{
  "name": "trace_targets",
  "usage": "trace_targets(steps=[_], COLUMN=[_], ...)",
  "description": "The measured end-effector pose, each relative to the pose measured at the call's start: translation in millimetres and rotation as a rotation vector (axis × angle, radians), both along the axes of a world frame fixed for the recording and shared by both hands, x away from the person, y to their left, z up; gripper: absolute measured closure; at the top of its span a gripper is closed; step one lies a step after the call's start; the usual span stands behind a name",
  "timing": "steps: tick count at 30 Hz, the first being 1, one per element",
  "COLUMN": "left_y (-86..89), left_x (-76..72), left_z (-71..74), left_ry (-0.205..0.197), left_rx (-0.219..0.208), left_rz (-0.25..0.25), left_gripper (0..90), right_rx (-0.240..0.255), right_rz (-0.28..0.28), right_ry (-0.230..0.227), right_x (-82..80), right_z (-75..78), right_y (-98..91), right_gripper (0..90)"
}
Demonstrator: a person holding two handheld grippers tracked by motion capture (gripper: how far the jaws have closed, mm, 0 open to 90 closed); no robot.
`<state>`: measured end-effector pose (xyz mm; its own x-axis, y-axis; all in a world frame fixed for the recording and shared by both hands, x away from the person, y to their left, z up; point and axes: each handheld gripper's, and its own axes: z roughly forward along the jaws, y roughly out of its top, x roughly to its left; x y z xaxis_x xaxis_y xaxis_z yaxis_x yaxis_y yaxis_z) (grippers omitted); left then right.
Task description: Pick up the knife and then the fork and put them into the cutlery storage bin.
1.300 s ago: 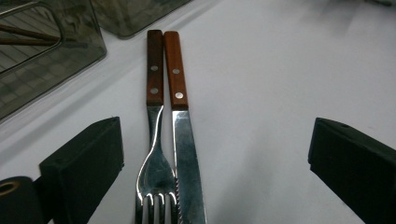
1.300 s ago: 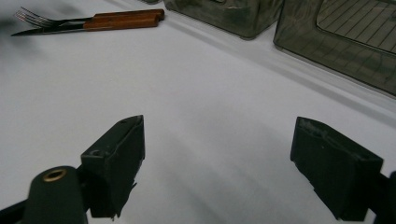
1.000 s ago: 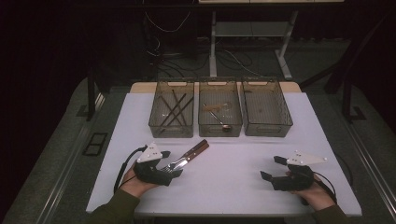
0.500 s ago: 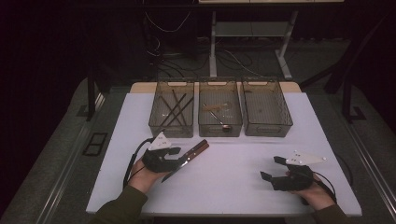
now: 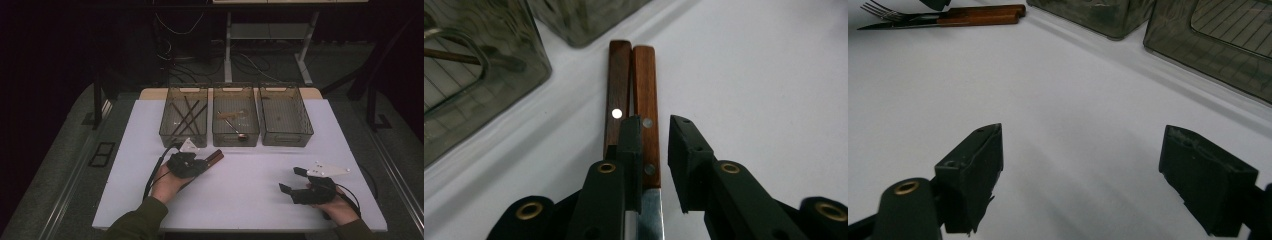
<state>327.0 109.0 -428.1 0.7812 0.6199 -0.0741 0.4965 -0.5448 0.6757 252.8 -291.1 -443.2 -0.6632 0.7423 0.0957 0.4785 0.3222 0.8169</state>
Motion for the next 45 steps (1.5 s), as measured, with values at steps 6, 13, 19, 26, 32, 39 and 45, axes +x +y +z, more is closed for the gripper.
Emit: trace_targets(steps=[6, 13, 19, 26, 32, 39, 45], left_y=[-1.5, -0.4, -1.2, -4.1, -9.2, -9.7, -11.0], left_x=[0.2, 1.9, 1.7, 0.3, -3.0, -5.0, -7.2], left_z=[-4.4, -5.1, -7.6, -9.9, -11.1, -12.6, -13.1], left_ry=[0.005, 0.011, 0.02, 0.029, 0.011, -0.01, -0.028], left_rx=[0.04, 0.047, 0.053, 0.054, 0.078, 0.083, 0.092], left_rz=[-0.006, -0.017, -0.026, -0.042, -0.062, -0.074, -0.075], left_gripper=[77.7, 77.3, 76.1, 75.7, 73.2, 74.5, 76.6], right_rx=[-0.005, -0.005, -0.007, -0.008, -0.007, -0.004, 0.009], right_rz=[0.0, 0.001, 0.005, 0.004, 0.008, 0.01, -0.016], right_ry=[0.0, 0.0, -0.002, -0.004, -0.006, 0.007, 0.019], right_x=[-0.3, -0.1, -0.2, -0.3, 0.1, -0.1, 1.5], right_z=[0.3, 0.1, 0.4, 0.6, 0.6, 0.2, 0.8], right_y=[1.1, 1.1, 1.2, 1.0, 1.3, 2.2, 1.2], right_gripper=[18.0, 18.0, 18.0, 18.0, 18.0, 18.0, 18.0])
